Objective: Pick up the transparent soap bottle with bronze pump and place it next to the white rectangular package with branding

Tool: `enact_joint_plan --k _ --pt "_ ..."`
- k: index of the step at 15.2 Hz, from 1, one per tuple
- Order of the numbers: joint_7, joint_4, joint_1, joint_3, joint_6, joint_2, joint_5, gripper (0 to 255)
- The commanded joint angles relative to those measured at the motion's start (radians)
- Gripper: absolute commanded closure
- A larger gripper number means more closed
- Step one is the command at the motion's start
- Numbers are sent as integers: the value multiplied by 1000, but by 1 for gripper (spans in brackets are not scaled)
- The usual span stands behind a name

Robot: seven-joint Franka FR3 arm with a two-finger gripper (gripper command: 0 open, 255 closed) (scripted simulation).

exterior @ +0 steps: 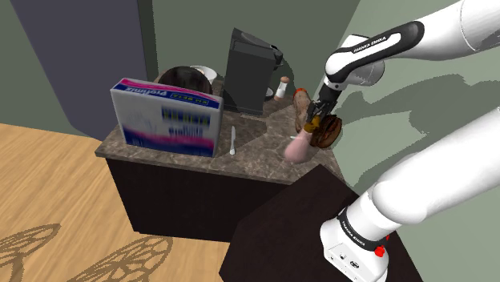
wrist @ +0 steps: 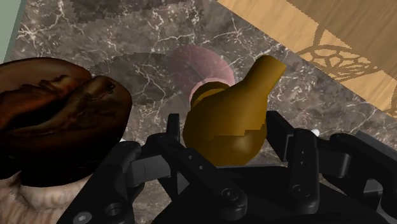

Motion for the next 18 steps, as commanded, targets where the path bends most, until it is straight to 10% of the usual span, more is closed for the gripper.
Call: enact_joint_plan --k 1,18 --pt "7 10 -4 4 -33 -24 -10 255" --pt "42 142 -15 46 -289 -154 -40 255"
